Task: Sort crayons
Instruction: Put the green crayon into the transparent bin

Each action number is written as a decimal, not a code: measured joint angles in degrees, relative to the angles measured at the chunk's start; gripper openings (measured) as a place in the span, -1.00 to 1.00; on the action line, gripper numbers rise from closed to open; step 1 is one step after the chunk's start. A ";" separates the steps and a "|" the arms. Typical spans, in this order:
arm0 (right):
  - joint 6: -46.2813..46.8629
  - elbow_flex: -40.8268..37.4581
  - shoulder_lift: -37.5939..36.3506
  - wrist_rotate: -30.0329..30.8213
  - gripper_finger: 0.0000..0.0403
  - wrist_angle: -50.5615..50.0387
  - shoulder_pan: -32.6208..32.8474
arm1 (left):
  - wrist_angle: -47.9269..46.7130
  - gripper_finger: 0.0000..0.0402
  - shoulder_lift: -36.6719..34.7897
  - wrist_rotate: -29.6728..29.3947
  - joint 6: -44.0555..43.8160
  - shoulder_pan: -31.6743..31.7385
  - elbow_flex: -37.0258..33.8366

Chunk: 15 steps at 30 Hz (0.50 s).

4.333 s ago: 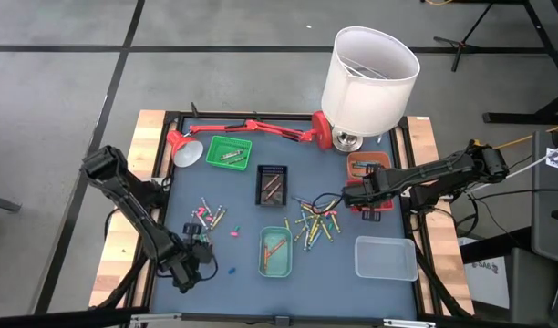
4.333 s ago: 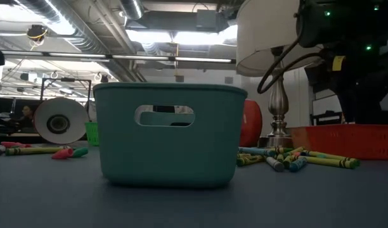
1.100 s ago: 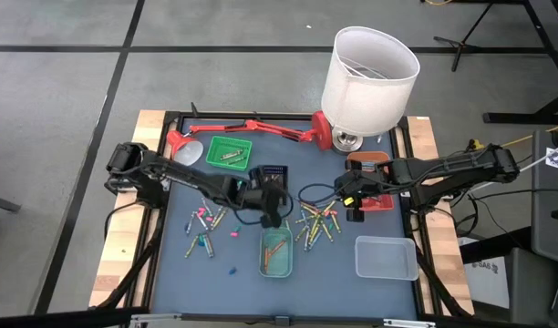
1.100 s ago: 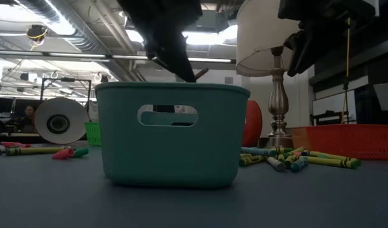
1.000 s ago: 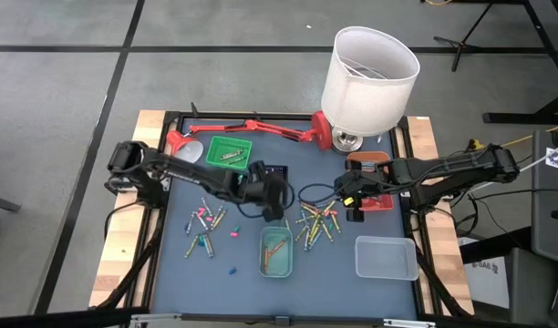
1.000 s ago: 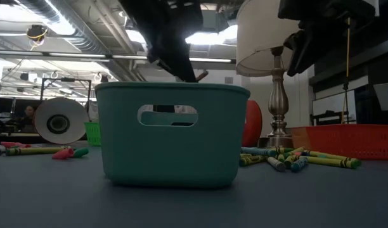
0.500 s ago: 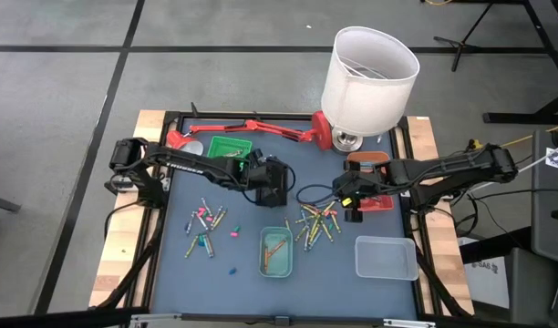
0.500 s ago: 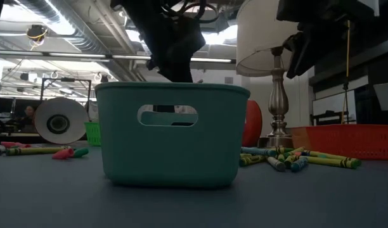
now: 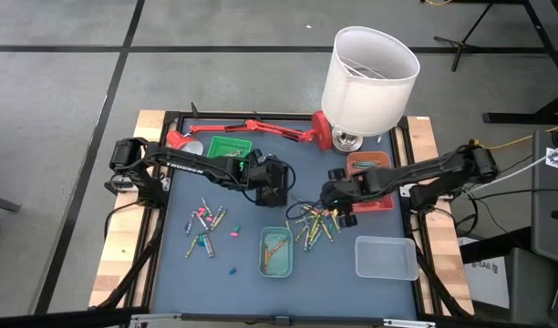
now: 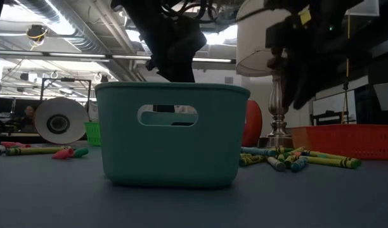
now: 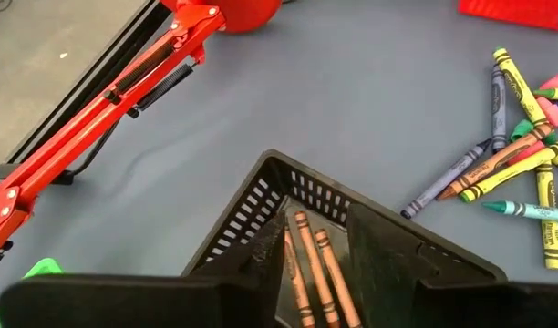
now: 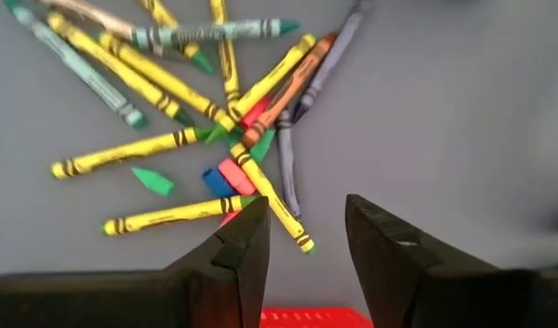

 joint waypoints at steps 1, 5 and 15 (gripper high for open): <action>-0.79 0.00 0.82 0.02 -0.28 -0.02 -0.02 | 0.00 -0.49 0.00 0.00 -0.02 0.00 0.00; -2.95 0.00 4.15 0.00 -0.28 0.00 -0.02 | 0.12 -0.52 0.00 -0.01 -0.04 0.00 0.00; -7.18 0.00 11.42 0.09 -0.28 -0.02 -0.51 | 0.42 -0.55 0.00 0.00 -0.04 0.00 0.00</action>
